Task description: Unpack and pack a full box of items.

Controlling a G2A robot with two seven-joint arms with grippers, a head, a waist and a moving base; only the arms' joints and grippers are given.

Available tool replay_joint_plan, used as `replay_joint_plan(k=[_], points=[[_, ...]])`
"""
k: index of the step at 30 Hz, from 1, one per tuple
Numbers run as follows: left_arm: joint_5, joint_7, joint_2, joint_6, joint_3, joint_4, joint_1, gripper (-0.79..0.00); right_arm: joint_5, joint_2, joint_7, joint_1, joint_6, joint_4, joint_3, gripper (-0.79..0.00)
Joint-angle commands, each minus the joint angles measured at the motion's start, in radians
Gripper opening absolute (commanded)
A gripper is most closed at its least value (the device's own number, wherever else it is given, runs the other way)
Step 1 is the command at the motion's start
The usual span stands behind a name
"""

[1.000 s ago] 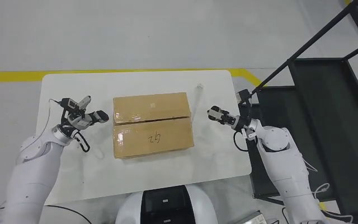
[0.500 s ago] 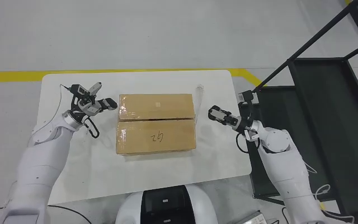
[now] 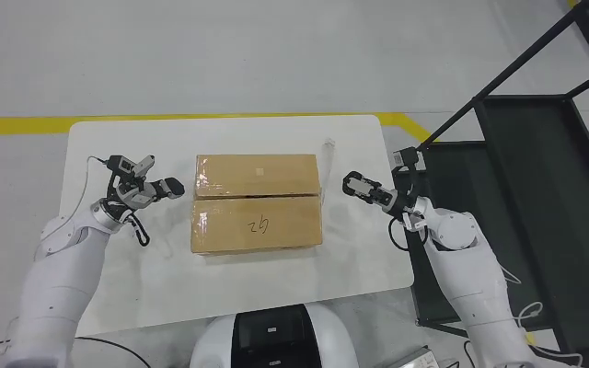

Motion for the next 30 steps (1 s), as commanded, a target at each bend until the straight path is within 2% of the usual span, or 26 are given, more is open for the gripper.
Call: replay_joint_plan(k=[1, 4, 8, 25, 30], points=[[0.000, 0.000, 0.000, 0.000, 0.000, 0.000, 0.000, 0.000, -0.025, 0.001, -0.002, 0.000, 0.018, -0.008, -0.007, 0.000], [0.000, 0.000, 0.000, 0.000, 0.000, 0.000, 0.000, 0.000, -0.051, 0.005, 0.057, 0.007, 0.040, -0.003, -0.031, 0.000], [0.027, 0.057, 0.005, 0.017, -0.013, -0.038, 0.026, 0.000, -0.046, 0.008, 0.108, 0.017, 0.044, 0.020, -0.063, 0.000], [0.028, 0.085, 0.012, 0.028, -0.061, -0.087, 0.075, 0.000, -0.012, 0.000, 0.095, 0.073, 0.024, 0.068, -0.188, 0.000], [0.028, 0.085, 0.013, 0.032, -0.070, -0.096, 0.087, 0.000, 0.023, 0.002, 0.124, 0.077, 0.020, 0.057, -0.209, 0.000]])
